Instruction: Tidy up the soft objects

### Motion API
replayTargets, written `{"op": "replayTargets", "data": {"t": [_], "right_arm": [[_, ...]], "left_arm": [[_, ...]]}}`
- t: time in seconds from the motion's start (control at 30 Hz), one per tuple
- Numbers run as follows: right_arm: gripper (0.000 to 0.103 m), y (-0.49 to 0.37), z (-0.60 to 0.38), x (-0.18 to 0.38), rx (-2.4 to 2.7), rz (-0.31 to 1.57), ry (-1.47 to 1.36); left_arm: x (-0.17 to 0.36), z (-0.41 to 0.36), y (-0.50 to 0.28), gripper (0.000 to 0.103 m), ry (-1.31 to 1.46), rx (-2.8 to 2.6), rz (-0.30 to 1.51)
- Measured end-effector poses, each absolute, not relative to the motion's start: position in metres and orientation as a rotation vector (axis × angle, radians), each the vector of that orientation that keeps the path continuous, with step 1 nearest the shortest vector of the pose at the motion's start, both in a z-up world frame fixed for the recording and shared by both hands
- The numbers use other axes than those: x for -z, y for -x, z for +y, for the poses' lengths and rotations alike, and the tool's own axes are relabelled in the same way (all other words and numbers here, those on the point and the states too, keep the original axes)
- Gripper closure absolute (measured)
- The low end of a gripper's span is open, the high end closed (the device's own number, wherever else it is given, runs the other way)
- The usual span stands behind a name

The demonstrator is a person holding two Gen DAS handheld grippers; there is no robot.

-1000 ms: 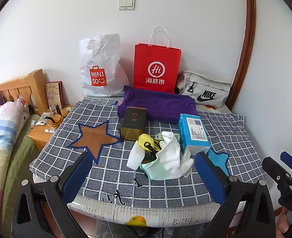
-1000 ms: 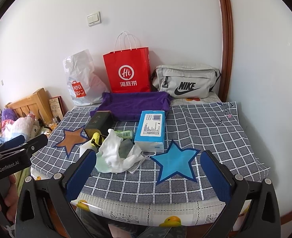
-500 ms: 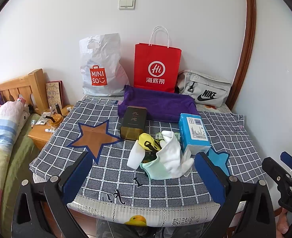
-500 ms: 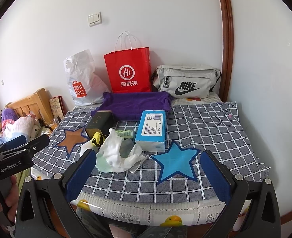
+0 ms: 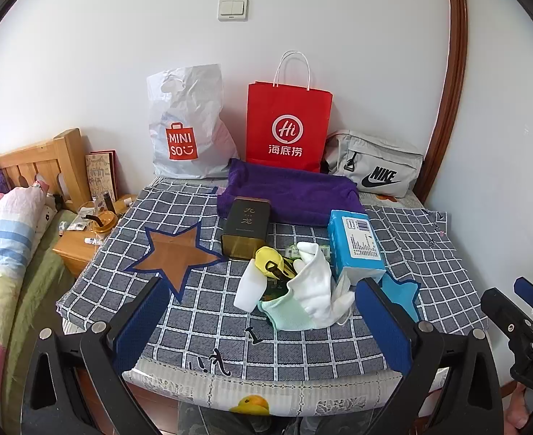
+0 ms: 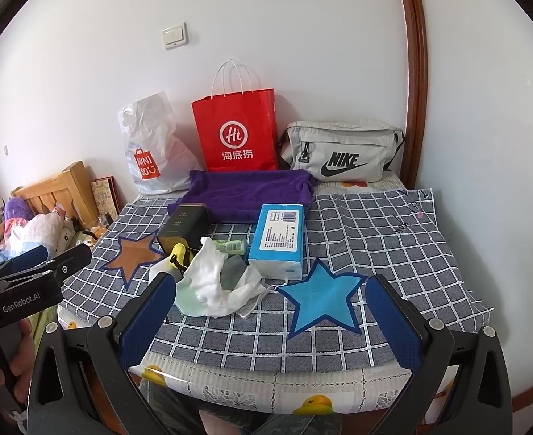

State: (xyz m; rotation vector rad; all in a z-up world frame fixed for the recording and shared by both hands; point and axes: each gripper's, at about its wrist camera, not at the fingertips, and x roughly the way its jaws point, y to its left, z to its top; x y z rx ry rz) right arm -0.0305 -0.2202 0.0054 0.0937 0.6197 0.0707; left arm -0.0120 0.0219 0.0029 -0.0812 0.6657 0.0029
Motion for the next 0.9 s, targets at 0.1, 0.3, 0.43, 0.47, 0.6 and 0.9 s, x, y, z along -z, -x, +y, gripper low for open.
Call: {"op": "replayTargets", "data": {"t": [0.1, 0.3, 0.43, 0.47, 0.6, 0.9], "right_arm": [[0.000, 0.030, -0.220, -0.007, -0.071, 0.618, -0.094], [0.000, 0.031, -0.219, -0.010, -0.075, 0.611, -0.092], [0.000, 0.031, -0.219, -0.011, -0.076, 0.608, -0.089], [0.000, 0.031, -0.219, -0.011, -0.077, 0.606, -0.090], [0.000, 0.032, -0.219, -0.012, -0.081, 0.602, -0.092], [0.000, 0.024, -0.220, -0.001, -0.095, 0.617, -0.101]], "left_arm": [[-0.004, 0.021, 0.011, 0.000, 0.082, -0.004, 0.665], [-0.006, 0.022, 0.010, 0.000, 0.081, -0.004, 0.662], [-0.008, 0.021, 0.008, 0.000, 0.077, -0.005, 0.661], [-0.009, 0.020, 0.008, 0.000, 0.075, -0.007, 0.660], [-0.009, 0.021, 0.008, 0.000, 0.072, -0.009, 0.652], [0.012, 0.012, -0.003, 0.000, 0.044, -0.004, 0.674]]}}
